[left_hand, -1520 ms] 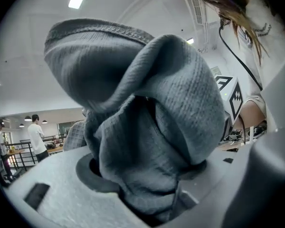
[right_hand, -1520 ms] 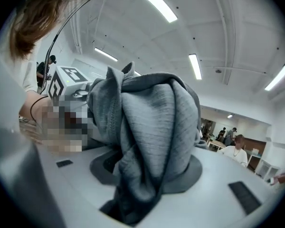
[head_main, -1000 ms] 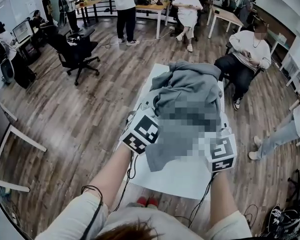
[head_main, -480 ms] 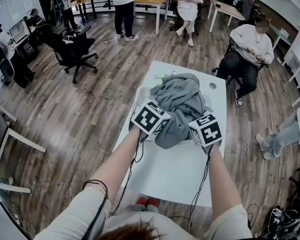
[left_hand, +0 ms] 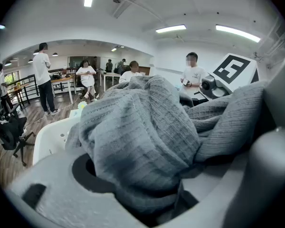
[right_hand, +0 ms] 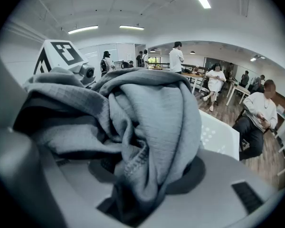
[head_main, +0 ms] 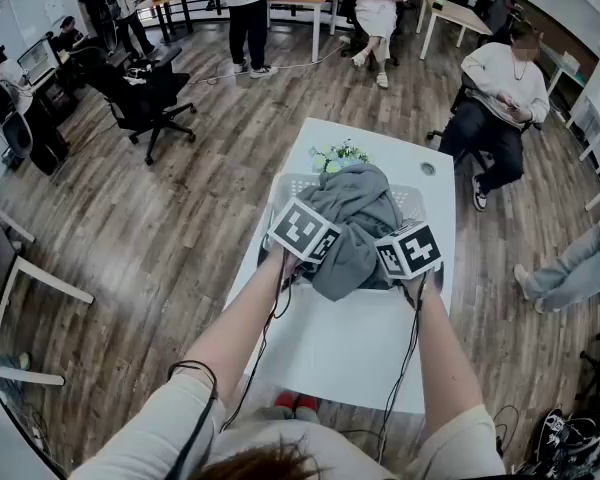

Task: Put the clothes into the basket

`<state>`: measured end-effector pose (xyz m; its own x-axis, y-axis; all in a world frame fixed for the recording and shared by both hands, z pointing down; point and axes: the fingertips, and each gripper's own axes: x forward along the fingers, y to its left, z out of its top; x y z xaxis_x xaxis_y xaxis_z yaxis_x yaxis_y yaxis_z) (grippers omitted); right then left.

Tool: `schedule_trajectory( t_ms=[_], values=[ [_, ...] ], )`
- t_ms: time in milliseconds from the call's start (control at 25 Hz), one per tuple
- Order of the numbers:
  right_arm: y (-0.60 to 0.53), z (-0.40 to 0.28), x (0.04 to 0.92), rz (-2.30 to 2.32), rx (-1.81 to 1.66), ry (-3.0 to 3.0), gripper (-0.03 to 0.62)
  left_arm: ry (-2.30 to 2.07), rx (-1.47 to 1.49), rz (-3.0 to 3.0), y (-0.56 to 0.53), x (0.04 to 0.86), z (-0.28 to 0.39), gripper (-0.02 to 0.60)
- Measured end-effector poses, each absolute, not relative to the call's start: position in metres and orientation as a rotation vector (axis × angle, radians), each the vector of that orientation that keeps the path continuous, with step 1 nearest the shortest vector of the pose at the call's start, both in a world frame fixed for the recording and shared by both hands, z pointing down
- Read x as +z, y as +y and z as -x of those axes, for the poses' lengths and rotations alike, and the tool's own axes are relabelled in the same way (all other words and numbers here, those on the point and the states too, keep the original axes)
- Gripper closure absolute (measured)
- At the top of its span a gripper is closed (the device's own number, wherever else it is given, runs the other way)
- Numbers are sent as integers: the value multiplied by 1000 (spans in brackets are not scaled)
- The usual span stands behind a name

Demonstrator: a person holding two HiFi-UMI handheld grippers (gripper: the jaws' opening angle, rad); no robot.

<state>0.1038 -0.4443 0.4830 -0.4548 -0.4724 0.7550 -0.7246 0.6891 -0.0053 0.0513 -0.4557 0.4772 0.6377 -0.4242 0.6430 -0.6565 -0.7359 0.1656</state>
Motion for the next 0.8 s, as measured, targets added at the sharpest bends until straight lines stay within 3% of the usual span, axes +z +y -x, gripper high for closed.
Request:
schedule_trajectory(
  t_ms=[360,800],
  values=[
    [-440,-117,475,-993,465,-2152,367,-963,822,-2432,-457,470,-32,212],
    [-420,-124,397,-1210,421,-2375,368,-1178,625,-2547,-441,409,-14,213]
  ],
)
